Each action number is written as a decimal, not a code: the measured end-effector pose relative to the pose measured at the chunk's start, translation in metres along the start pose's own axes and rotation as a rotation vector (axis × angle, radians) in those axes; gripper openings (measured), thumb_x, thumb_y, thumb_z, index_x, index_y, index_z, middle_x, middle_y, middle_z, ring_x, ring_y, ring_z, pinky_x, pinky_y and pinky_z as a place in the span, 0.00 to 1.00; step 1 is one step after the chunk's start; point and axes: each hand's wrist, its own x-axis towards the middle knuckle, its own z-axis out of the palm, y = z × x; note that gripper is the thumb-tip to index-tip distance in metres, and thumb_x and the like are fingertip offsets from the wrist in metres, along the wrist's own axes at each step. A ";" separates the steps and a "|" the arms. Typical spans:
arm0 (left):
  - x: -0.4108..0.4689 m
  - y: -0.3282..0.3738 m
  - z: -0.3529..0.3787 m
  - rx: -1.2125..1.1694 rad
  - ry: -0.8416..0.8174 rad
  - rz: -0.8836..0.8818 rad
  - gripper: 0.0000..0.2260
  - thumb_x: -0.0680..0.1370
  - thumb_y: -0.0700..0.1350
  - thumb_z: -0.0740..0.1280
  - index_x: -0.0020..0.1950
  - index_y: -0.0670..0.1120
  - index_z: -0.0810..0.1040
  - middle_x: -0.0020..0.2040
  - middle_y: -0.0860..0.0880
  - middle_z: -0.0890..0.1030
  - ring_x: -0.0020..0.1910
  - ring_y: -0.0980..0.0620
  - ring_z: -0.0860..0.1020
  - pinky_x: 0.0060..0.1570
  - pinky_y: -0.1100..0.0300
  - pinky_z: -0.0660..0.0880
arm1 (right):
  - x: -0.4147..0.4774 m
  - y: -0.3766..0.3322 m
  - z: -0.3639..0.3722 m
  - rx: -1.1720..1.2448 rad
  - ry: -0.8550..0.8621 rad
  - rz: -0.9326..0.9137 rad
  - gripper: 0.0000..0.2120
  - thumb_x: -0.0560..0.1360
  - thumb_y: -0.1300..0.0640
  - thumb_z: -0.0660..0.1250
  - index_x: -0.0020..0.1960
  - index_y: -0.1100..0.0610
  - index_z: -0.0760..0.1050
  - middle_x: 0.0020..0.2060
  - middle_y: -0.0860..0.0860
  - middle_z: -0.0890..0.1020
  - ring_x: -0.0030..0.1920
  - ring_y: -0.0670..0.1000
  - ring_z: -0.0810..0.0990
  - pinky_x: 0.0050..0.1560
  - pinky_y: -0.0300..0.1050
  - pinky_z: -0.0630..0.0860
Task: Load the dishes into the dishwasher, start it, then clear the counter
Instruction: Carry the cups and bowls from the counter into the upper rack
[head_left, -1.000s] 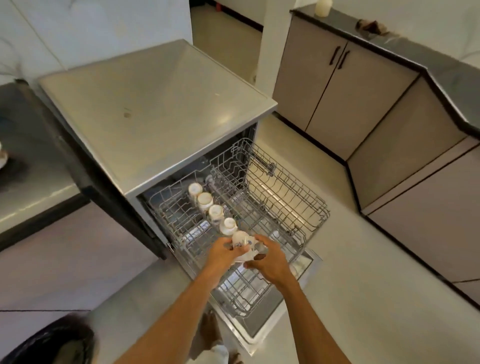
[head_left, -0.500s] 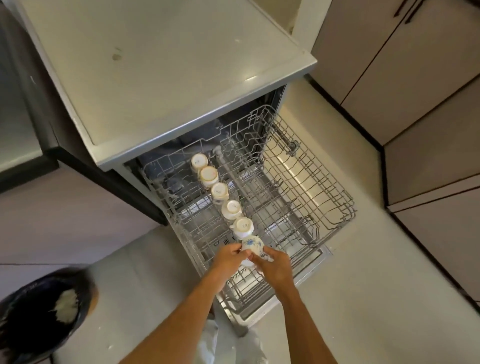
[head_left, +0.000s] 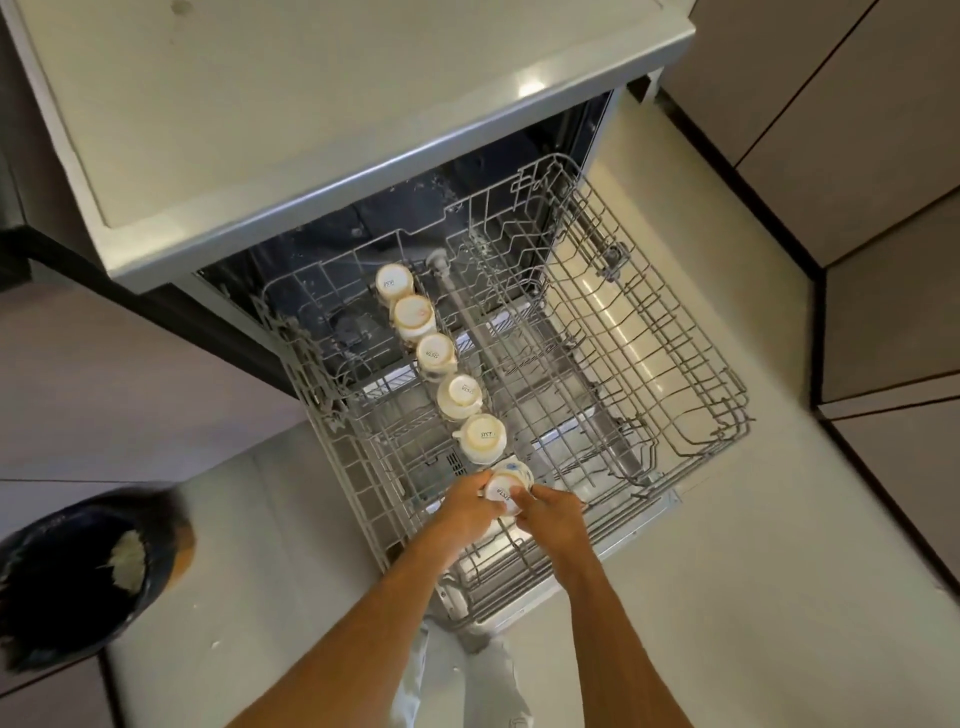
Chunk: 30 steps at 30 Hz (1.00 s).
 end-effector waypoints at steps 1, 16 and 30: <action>0.004 -0.002 0.000 0.000 0.007 -0.002 0.17 0.77 0.37 0.66 0.65 0.49 0.75 0.59 0.49 0.79 0.57 0.53 0.76 0.53 0.60 0.71 | 0.003 0.000 0.000 0.002 -0.011 -0.004 0.17 0.75 0.48 0.70 0.57 0.59 0.81 0.55 0.60 0.83 0.52 0.55 0.82 0.59 0.60 0.78; 0.019 -0.013 0.006 0.015 0.005 -0.016 0.30 0.75 0.34 0.64 0.71 0.60 0.67 0.61 0.51 0.77 0.61 0.52 0.74 0.62 0.51 0.72 | 0.026 0.017 0.008 -0.040 -0.058 -0.031 0.11 0.80 0.59 0.62 0.49 0.65 0.80 0.46 0.64 0.83 0.42 0.53 0.78 0.55 0.63 0.78; -0.021 0.010 0.008 -0.071 0.038 0.010 0.30 0.79 0.29 0.57 0.78 0.49 0.57 0.70 0.49 0.68 0.73 0.49 0.63 0.63 0.58 0.65 | 0.012 0.011 0.000 -0.121 -0.049 -0.104 0.17 0.78 0.63 0.61 0.66 0.59 0.75 0.49 0.54 0.78 0.40 0.44 0.72 0.40 0.40 0.69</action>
